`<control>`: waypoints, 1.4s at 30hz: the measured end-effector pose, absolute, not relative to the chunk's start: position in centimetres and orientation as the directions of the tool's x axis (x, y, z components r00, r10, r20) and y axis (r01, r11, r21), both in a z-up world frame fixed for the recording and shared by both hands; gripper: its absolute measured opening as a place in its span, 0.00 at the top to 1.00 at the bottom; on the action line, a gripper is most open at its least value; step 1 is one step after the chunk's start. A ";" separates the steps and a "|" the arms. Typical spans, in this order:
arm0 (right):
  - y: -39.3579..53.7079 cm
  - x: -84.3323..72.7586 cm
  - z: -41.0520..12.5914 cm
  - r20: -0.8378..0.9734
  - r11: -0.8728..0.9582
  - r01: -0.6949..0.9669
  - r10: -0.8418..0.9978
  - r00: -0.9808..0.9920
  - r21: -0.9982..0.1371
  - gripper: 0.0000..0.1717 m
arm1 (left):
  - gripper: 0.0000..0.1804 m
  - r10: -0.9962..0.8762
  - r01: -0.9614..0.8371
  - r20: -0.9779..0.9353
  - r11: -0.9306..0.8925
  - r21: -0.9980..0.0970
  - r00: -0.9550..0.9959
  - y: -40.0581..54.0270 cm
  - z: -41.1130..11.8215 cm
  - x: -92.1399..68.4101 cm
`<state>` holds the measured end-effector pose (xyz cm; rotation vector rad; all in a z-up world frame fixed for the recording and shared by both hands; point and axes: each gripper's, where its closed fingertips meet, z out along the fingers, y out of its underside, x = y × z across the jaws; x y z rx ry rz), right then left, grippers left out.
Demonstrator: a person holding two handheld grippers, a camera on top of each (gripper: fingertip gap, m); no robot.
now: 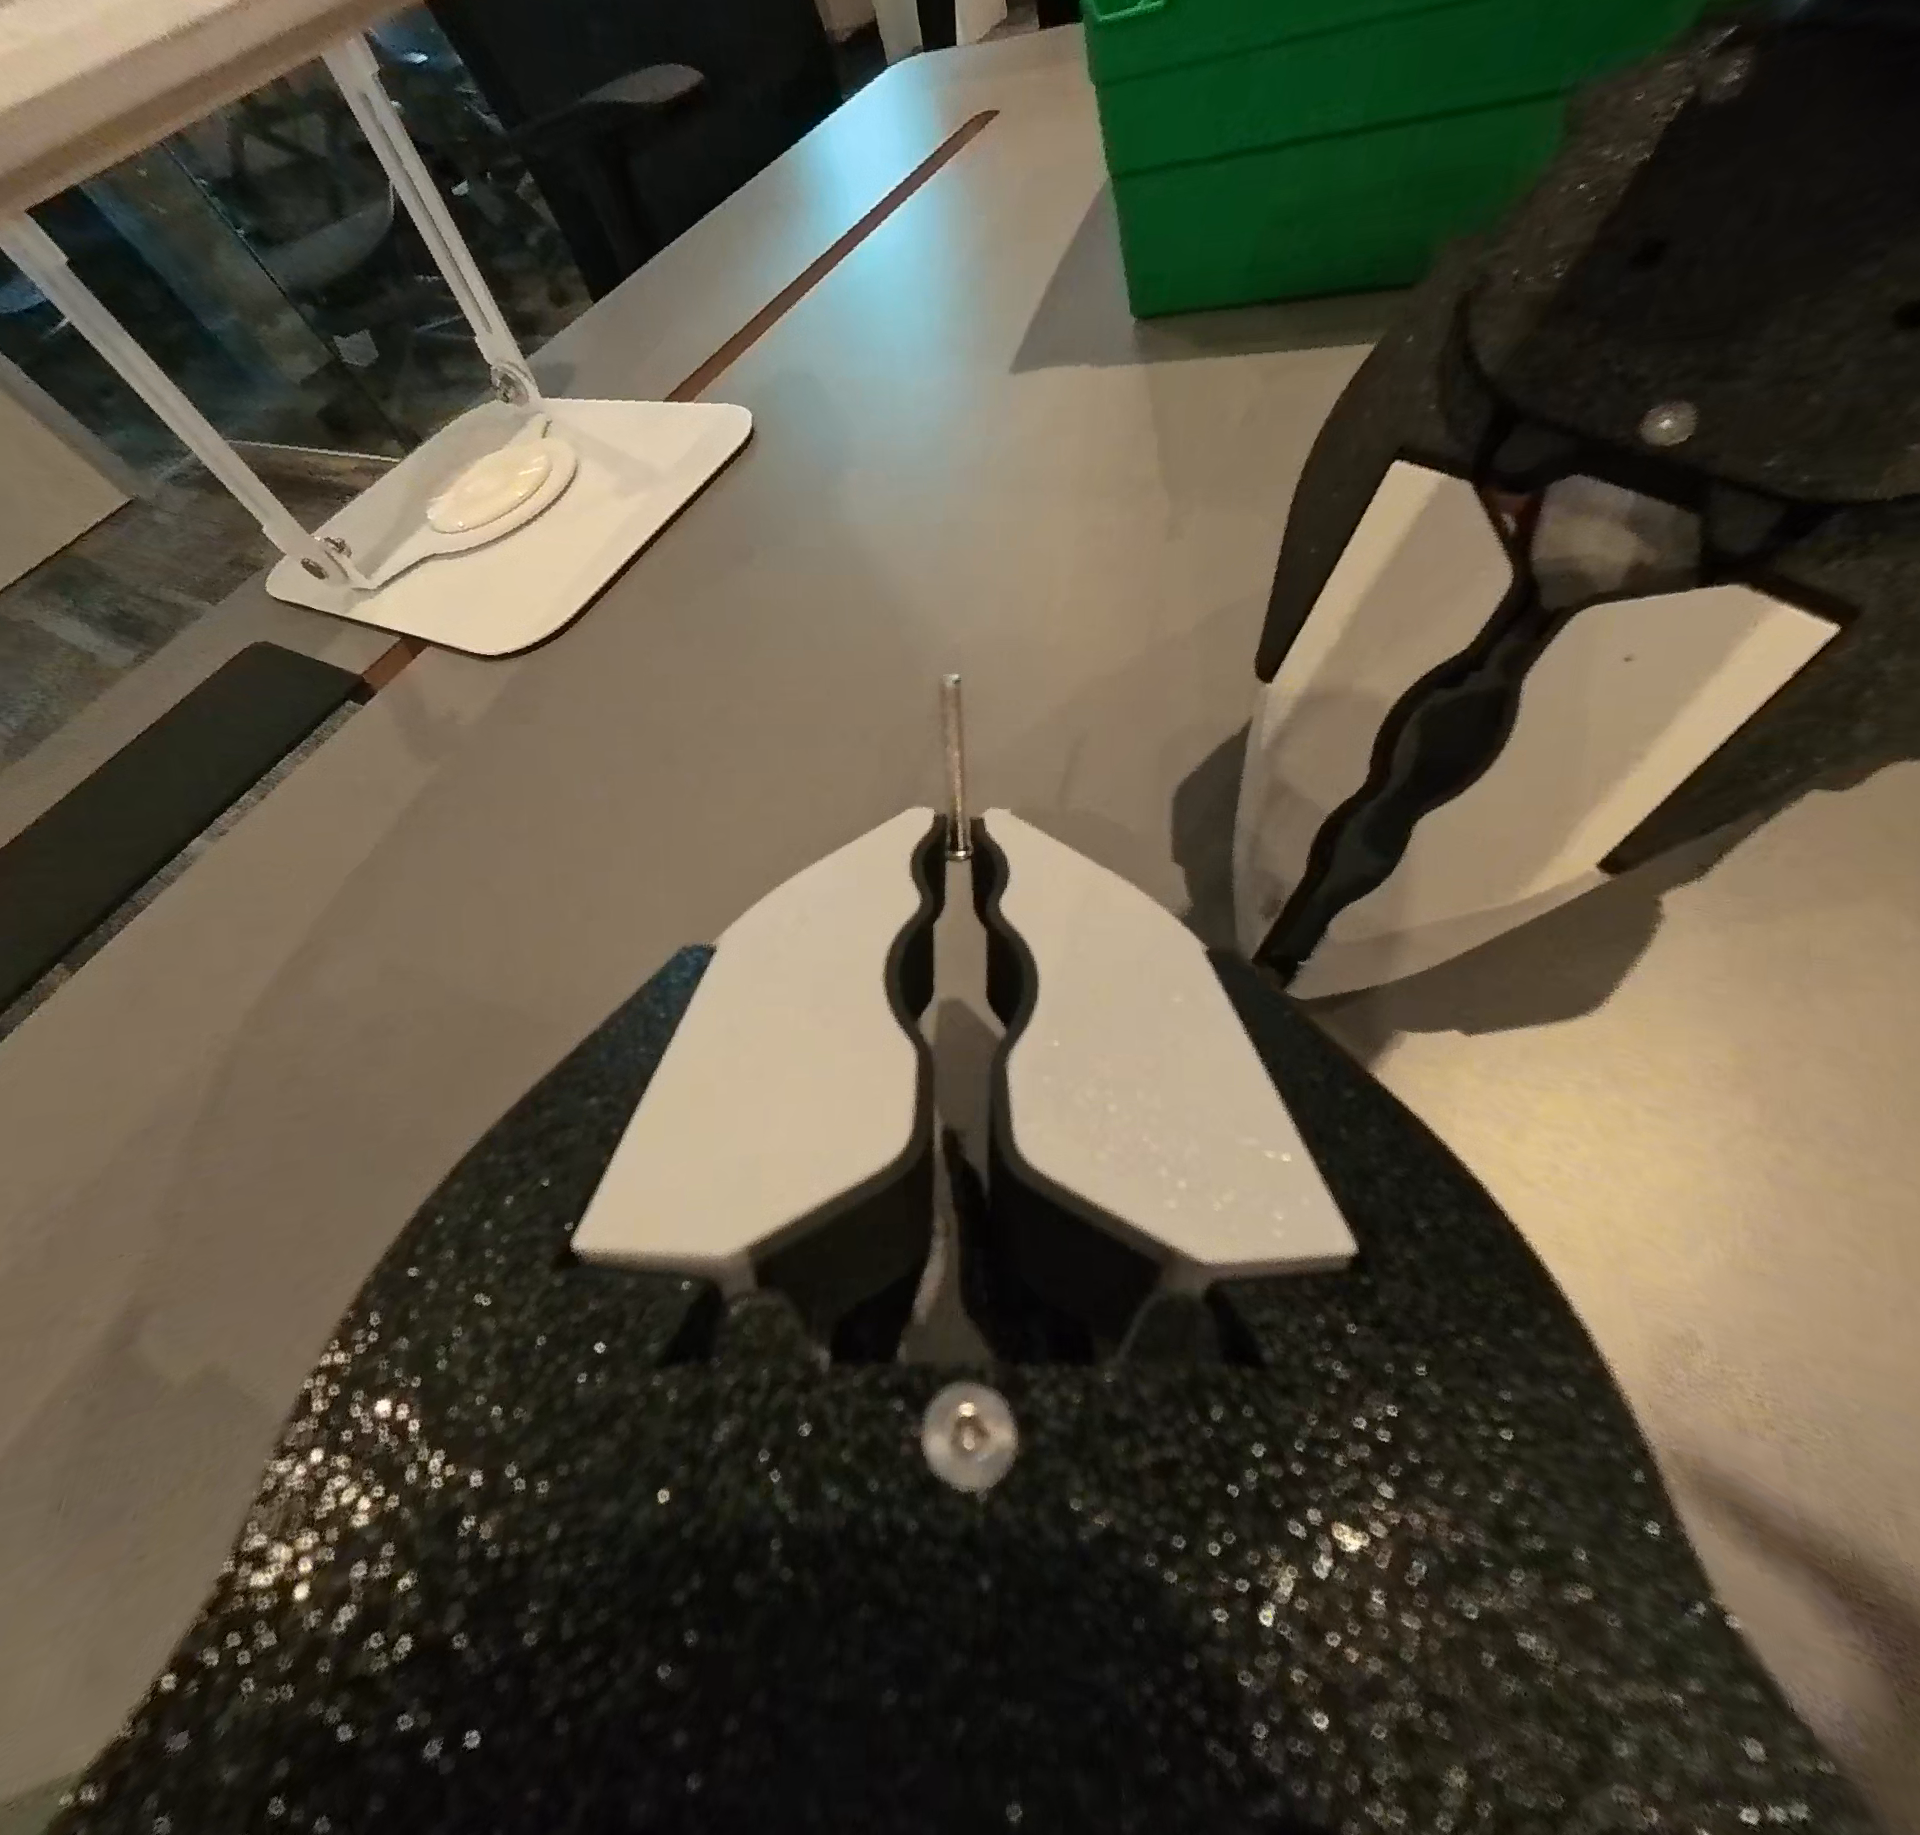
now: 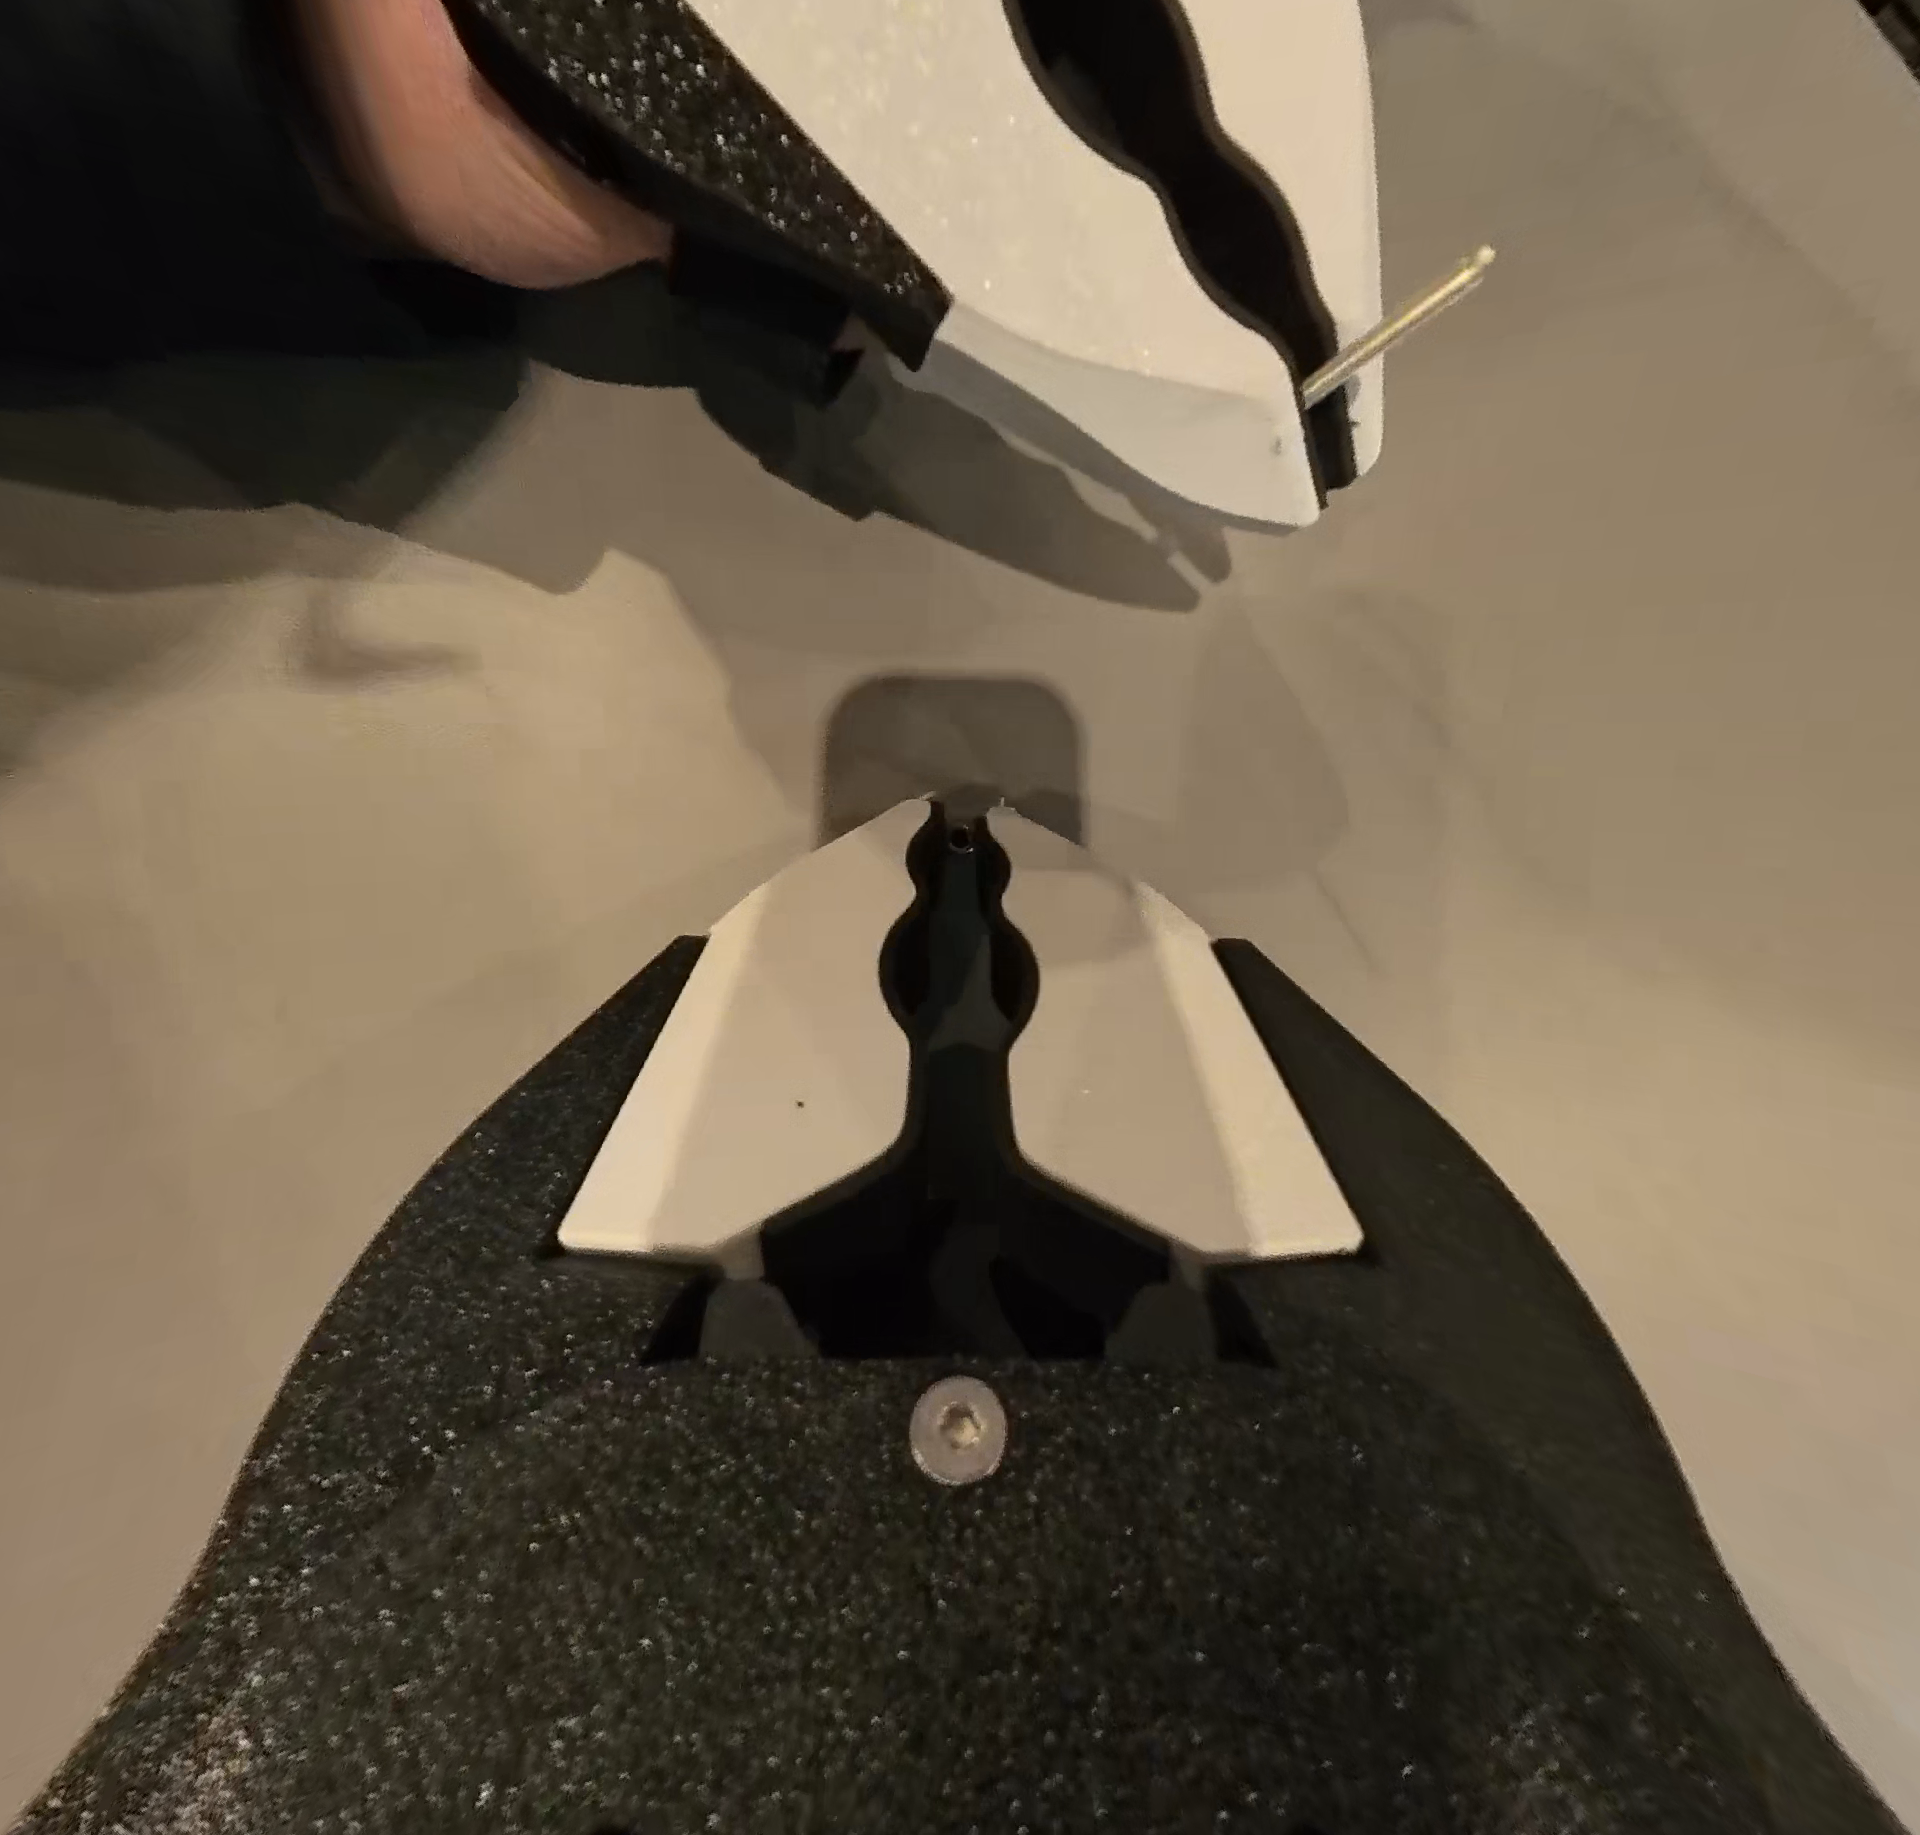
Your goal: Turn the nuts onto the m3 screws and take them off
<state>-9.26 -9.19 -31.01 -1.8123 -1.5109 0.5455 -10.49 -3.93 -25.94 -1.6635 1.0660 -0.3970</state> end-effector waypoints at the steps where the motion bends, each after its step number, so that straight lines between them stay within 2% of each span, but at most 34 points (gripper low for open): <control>1: -9.2 -9.3 -31.0 0.115 -0.071 0.669 0.966 0.230 -0.739 0.96 | 0.98 -0.803 -0.446 -0.244 -0.030 -0.895 0.544 -3.9 -25.9 -10.5; 19: -9.0 -9.2 -30.8 0.145 -0.058 0.661 0.958 0.248 -0.748 0.97 | 0.98 -0.823 -0.427 -0.225 -0.024 -0.904 0.522 -4.6 -25.9 -10.0; 42: -6.8 -7.9 -26.9 0.139 -0.065 0.438 0.899 0.416 -0.897 1.00 | 0.98 -0.865 -0.453 -0.201 -0.034 -0.891 0.461 -5.4 -26.8 -9.0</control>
